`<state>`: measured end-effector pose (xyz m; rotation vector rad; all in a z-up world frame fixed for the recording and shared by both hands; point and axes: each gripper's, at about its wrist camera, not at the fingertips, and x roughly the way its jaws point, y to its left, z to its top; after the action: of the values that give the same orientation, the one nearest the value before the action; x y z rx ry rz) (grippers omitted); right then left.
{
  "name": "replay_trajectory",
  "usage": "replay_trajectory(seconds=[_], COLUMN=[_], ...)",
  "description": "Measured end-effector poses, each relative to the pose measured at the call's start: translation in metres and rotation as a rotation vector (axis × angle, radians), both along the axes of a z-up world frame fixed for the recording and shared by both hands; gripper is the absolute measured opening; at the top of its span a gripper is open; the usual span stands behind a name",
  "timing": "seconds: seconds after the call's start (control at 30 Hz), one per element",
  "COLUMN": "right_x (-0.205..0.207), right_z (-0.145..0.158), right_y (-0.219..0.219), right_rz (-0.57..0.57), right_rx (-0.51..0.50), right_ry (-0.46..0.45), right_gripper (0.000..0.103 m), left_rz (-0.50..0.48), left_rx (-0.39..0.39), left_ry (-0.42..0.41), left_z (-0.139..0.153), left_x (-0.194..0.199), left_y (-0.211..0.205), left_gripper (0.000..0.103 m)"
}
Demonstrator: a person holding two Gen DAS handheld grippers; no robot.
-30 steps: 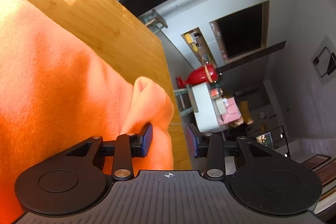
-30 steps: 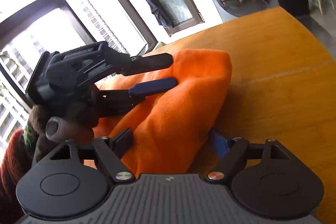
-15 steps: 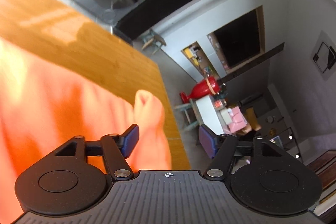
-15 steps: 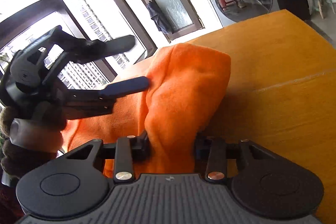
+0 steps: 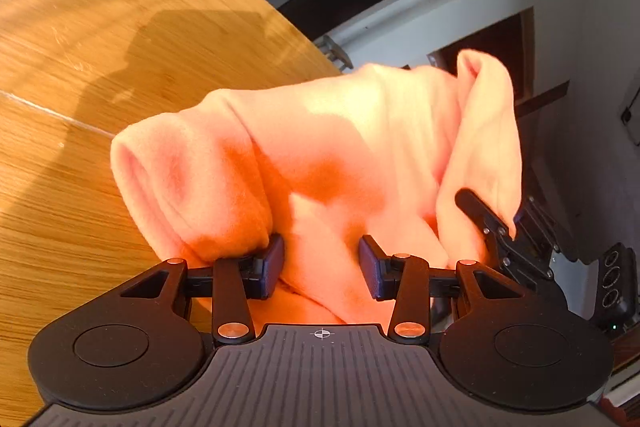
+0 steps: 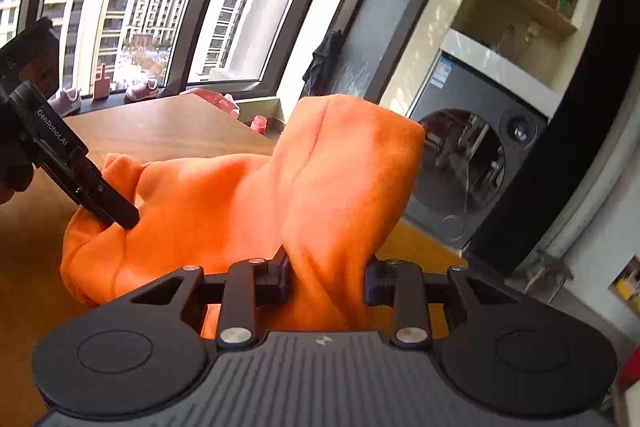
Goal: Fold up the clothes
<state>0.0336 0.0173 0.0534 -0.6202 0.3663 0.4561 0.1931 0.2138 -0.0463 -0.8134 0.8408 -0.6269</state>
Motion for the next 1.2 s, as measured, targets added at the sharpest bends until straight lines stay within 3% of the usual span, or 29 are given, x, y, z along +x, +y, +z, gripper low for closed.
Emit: replay_trajectory(seconds=[0.1,0.23,0.37,0.5,0.6,0.63,0.67,0.7,0.8,0.87,0.97,1.1,1.2], right_x=[-0.015,-0.037,-0.056,-0.052,-0.039,-0.035,-0.035,-0.039,-0.048,-0.055,-0.065,-0.083,-0.079], right_z=[-0.001,-0.029,-0.054,-0.041,-0.026,-0.021,-0.021,-0.026,-0.045,-0.047,-0.031,-0.019,-0.029], right_y=[0.039,0.074,0.087,0.092,0.089,0.087,0.085,0.083,0.087,0.085,0.064,0.032,0.018], right_rz=[0.123,0.281,0.349,0.361,0.351,0.349,0.35,0.356,0.356,0.355,0.358,0.313,0.259], right_rx=[-0.21,-0.423,-0.479,-0.371,-0.201,-0.134,-0.083,-0.062,-0.064,-0.056,0.006,0.026,0.051], right_ry=[-0.099,-0.114,-0.134,-0.052,0.06,0.102,0.136,0.156,0.135,0.119,0.116,0.03,0.038], right_gripper=[0.031,0.032,0.036,0.036,0.039,0.043,0.053,0.062,0.074,0.078,0.078,0.087,0.087], left_rz=[-0.027,-0.012,0.062,0.125,0.155,0.154,0.151,0.148,0.124,0.115,0.111,0.132,0.144], left_rx=[-0.038,-0.089,-0.097,-0.081,-0.086,-0.084,-0.082,-0.08,0.003,0.104,0.202,0.157,0.154], left_ry=[0.039,0.044,-0.038,-0.187,-0.29,-0.301,-0.309,-0.317,-0.295,-0.259,-0.206,-0.176,-0.17], left_z=[-0.018,-0.018,0.002,0.039,0.065,0.068,0.072,0.075,0.076,0.067,0.053,0.04,0.036], left_x=[-0.001,-0.015,-0.045,-0.069,-0.078,-0.076,-0.073,-0.07,-0.055,-0.043,-0.032,-0.025,-0.026], left_y=[-0.003,0.006,0.039,0.066,0.079,0.077,0.075,0.072,0.046,0.032,0.023,0.032,0.035], left_gripper=[0.048,0.049,0.065,0.086,0.095,0.095,0.095,0.096,0.095,0.089,0.07,0.067,0.066])
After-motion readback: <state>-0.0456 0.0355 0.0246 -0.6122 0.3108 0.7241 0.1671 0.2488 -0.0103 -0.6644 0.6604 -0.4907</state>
